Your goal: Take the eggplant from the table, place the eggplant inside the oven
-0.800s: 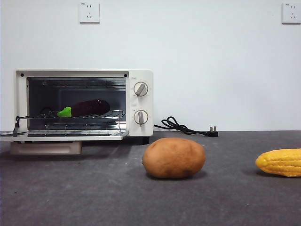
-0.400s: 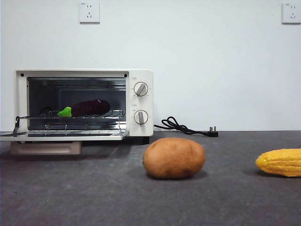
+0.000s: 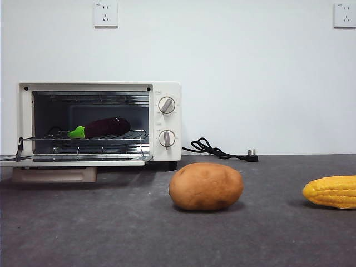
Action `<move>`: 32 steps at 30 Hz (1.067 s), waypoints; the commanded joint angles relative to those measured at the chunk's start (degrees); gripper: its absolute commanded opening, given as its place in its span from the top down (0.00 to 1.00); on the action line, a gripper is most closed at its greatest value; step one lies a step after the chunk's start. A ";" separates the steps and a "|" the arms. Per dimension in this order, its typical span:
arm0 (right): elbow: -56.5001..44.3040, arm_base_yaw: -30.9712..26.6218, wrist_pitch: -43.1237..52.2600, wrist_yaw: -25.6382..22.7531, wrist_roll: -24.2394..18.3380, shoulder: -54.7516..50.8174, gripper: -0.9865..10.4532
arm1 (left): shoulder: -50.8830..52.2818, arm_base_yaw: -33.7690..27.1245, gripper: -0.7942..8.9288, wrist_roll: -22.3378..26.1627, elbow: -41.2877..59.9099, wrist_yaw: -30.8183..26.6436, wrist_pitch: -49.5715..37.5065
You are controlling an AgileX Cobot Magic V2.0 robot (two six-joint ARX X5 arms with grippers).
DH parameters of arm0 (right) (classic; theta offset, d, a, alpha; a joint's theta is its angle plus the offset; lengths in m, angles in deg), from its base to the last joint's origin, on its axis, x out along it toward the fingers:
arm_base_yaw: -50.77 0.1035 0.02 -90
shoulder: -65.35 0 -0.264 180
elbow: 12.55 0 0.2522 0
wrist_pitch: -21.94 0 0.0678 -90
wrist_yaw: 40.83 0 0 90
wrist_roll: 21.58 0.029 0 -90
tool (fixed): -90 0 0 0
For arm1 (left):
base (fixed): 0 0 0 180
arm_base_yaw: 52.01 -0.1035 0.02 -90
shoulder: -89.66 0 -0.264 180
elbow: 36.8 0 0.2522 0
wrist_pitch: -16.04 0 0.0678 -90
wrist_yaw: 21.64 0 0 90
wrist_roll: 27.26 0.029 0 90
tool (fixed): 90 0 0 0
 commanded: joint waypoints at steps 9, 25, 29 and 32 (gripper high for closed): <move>-0.52 0.07 -1.40 0.20 -0.46 -0.13 0.92 | -4.90 0.17 0.93 -0.66 0.39 0.57 -9.46; -1.09 0.07 -1.40 0.17 -0.44 -1.77 0.92 | -29.51 -30.03 0.93 -1.20 0.42 34.40 -24.59; -1.11 0.07 -1.40 0.15 -0.46 -2.71 0.92 | -35.93 -36.74 0.93 -1.22 0.42 38.16 -23.65; -1.11 0.07 -1.40 0.13 -0.50 -2.75 0.92 | -39.71 -39.95 0.93 0.15 0.44 38.51 -22.93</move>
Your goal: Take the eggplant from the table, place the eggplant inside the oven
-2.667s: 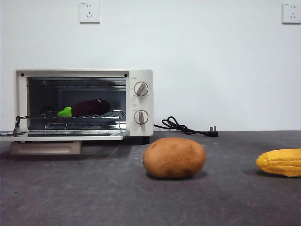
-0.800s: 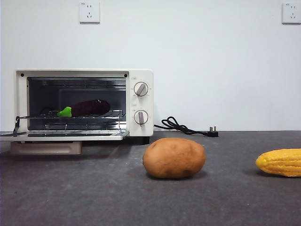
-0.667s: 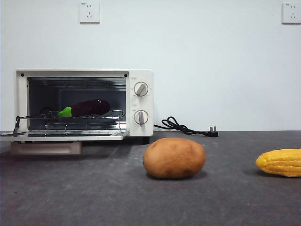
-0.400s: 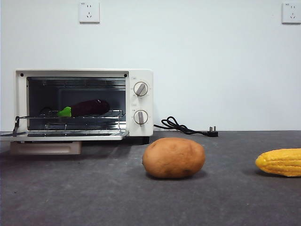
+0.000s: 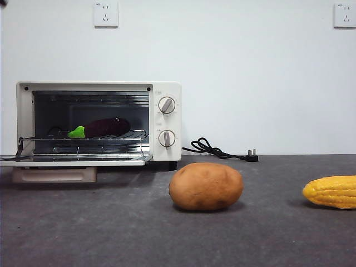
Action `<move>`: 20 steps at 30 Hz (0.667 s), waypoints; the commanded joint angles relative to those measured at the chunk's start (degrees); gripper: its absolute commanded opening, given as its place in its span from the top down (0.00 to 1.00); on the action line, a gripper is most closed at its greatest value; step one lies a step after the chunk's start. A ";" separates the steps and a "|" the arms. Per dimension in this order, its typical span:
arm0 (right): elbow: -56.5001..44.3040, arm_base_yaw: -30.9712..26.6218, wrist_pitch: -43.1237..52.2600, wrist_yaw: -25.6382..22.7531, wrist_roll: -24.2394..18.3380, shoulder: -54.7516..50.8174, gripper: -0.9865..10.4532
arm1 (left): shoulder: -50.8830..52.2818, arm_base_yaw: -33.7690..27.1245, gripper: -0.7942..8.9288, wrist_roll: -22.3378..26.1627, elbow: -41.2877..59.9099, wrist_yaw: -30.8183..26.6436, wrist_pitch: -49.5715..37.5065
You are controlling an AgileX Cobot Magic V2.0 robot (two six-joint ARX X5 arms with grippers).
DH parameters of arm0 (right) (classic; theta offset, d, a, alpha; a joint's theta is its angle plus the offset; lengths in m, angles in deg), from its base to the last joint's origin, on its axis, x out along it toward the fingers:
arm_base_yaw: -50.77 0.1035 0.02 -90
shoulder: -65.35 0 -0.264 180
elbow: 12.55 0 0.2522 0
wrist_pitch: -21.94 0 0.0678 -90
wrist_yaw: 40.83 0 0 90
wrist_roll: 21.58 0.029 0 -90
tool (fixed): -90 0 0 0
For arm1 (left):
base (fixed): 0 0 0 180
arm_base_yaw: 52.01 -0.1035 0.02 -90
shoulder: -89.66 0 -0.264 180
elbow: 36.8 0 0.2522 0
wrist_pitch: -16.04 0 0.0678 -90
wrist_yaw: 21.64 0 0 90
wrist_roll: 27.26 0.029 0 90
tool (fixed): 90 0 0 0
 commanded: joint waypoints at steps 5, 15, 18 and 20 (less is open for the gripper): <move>-0.57 0.07 -1.40 -0.52 -0.63 -0.11 0.92 | -6.82 -4.26 0.93 3.78 0.46 0.79 0.31; -0.57 0.07 -1.40 -2.21 -0.61 -0.11 0.92 | -16.06 -8.26 0.93 10.23 8.48 0.76 -3.30; -0.57 0.07 -1.40 -3.32 -0.52 -0.11 0.92 | -17.51 -10.64 0.93 9.07 14.43 1.81 -9.09; -0.57 0.07 -1.40 -4.02 -0.42 -0.11 0.92 | -18.10 -12.00 0.93 8.13 17.97 3.30 -12.98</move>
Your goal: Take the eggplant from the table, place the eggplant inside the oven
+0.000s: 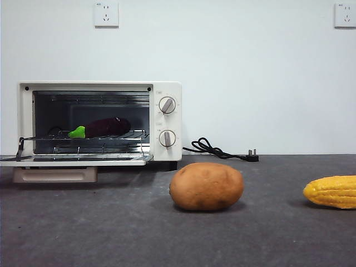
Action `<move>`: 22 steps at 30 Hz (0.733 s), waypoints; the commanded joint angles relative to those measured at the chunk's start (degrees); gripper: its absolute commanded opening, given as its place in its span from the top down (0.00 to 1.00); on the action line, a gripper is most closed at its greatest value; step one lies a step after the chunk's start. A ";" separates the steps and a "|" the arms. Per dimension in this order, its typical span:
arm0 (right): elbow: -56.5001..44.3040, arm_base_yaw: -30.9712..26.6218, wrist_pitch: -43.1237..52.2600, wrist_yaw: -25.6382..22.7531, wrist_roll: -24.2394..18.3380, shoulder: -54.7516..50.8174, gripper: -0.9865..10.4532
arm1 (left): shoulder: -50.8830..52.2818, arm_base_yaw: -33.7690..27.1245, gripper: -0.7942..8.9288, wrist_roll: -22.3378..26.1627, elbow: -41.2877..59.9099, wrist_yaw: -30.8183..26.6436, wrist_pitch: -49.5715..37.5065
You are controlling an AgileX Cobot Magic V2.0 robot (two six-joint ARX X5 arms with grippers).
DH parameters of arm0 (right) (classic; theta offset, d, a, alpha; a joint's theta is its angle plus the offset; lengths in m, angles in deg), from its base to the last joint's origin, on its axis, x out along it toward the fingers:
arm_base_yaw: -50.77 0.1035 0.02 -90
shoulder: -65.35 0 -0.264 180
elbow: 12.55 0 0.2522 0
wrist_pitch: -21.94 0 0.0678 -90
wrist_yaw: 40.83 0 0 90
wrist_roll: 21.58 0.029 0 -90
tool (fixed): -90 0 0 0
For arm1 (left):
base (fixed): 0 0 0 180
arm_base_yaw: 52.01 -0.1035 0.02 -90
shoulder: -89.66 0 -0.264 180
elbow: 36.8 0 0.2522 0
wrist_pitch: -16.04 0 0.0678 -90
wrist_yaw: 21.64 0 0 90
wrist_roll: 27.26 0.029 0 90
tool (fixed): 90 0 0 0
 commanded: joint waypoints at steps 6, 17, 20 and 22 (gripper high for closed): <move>-0.55 0.07 -1.40 -0.59 0.07 -0.02 0.92 | -0.59 -2.43 0.93 -2.58 11.98 3.13 -15.37; -0.55 0.07 -1.40 -0.55 1.70 -0.04 0.92 | -6.80 -1.95 0.93 -4.39 15.76 6.84 -24.41; -0.55 0.07 -1.40 -0.55 2.71 -0.04 0.92 | -9.75 -1.20 0.93 -4.55 15.76 7.63 -25.66; -0.55 0.07 -1.40 -0.55 2.84 -0.04 0.92 | -11.34 -0.50 0.93 -4.61 15.76 7.72 -26.56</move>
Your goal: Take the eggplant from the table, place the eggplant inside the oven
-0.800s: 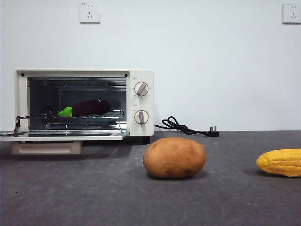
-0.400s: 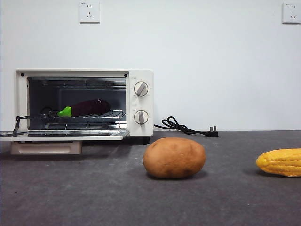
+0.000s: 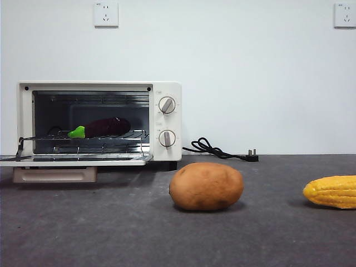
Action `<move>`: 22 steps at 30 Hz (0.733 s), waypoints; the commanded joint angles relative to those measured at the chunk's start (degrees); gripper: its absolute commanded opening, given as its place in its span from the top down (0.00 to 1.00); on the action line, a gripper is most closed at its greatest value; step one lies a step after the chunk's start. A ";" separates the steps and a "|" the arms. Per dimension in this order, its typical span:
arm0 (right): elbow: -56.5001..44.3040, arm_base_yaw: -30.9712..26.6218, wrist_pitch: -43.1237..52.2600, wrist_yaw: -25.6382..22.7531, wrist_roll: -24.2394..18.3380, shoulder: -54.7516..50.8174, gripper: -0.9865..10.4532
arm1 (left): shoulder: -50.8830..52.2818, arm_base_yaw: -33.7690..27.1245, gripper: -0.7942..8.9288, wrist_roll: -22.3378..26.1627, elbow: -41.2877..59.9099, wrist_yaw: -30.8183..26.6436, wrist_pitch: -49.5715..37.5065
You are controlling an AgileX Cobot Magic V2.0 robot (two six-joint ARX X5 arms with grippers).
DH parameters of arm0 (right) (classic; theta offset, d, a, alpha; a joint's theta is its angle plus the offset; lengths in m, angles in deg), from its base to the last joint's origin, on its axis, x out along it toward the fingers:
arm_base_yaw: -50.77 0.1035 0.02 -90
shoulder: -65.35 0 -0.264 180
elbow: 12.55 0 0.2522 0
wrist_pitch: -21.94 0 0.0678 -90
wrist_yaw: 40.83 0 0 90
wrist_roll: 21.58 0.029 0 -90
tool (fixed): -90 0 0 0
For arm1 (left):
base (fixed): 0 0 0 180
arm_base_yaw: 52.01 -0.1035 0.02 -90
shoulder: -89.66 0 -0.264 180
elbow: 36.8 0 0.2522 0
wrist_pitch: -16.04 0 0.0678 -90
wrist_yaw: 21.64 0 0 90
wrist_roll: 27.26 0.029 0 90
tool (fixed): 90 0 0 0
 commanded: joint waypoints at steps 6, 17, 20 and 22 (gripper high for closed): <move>-0.55 0.07 -1.40 -0.04 1.22 -0.11 0.92 | -4.00 2.58 0.93 -0.42 0.50 2.23 -4.07; -4.94 0.07 -1.40 -0.07 1.66 -0.11 0.92 | -4.07 2.97 0.93 -2.43 0.46 6.14 -7.28; -6.95 0.07 -1.38 -0.07 1.62 -0.11 0.92 | -4.04 2.97 0.93 -2.82 0.33 8.28 -7.43; -7.56 0.07 -1.38 -0.02 1.60 0.00 0.92 | -4.00 2.97 0.93 -3.52 0.11 9.64 -7.37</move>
